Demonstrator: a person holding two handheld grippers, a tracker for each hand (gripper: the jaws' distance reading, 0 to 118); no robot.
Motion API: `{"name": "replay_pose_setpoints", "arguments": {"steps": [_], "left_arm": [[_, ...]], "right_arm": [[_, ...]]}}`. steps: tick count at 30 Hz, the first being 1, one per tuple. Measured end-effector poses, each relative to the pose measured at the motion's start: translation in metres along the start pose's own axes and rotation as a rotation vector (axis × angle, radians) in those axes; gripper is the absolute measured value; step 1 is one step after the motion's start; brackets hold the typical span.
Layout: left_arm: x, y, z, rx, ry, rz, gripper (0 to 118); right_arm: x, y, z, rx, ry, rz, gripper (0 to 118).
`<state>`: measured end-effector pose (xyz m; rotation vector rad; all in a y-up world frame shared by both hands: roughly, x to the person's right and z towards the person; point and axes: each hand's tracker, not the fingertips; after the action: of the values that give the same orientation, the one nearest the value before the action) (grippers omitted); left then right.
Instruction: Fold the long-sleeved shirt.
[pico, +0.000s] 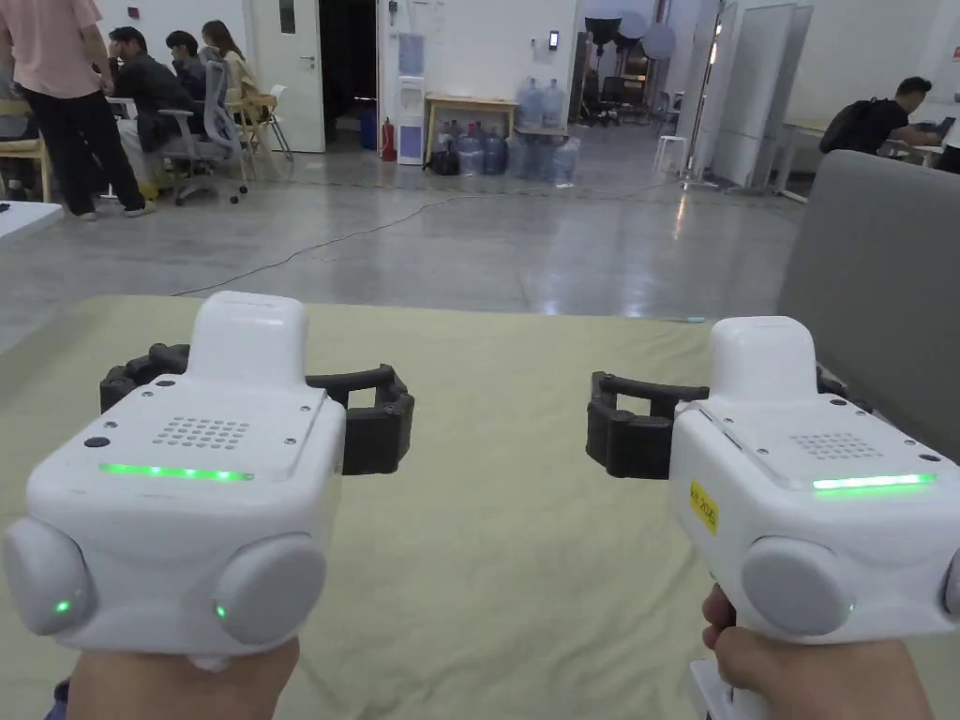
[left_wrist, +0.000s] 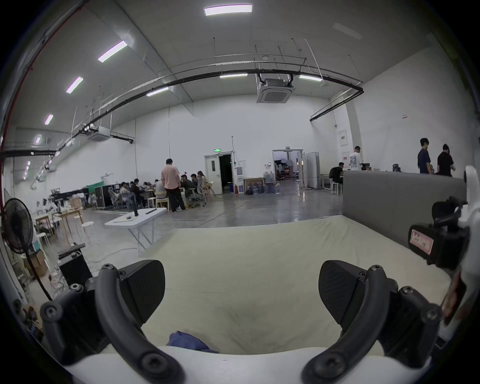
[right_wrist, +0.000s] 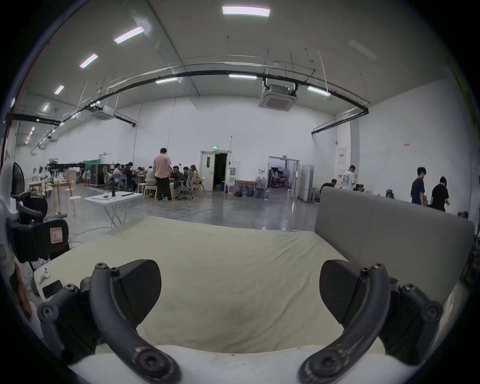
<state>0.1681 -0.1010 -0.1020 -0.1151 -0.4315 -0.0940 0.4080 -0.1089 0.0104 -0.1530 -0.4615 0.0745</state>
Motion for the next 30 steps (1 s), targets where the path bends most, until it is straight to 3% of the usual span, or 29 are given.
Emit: {"name": "replay_pose_setpoints", "arguments": {"steps": [15, 30], "left_arm": [[0.001, -0.003, 0.006, -0.010, -0.009, -0.006, 117], [0.006, -0.004, 0.011, 0.002, -0.033, -0.019, 117]], "right_arm": [[0.007, -0.001, 0.004, -0.038, -0.004, -0.075, 118], [0.006, 0.002, 0.015, -0.022, -0.014, -0.054, 118]]}}
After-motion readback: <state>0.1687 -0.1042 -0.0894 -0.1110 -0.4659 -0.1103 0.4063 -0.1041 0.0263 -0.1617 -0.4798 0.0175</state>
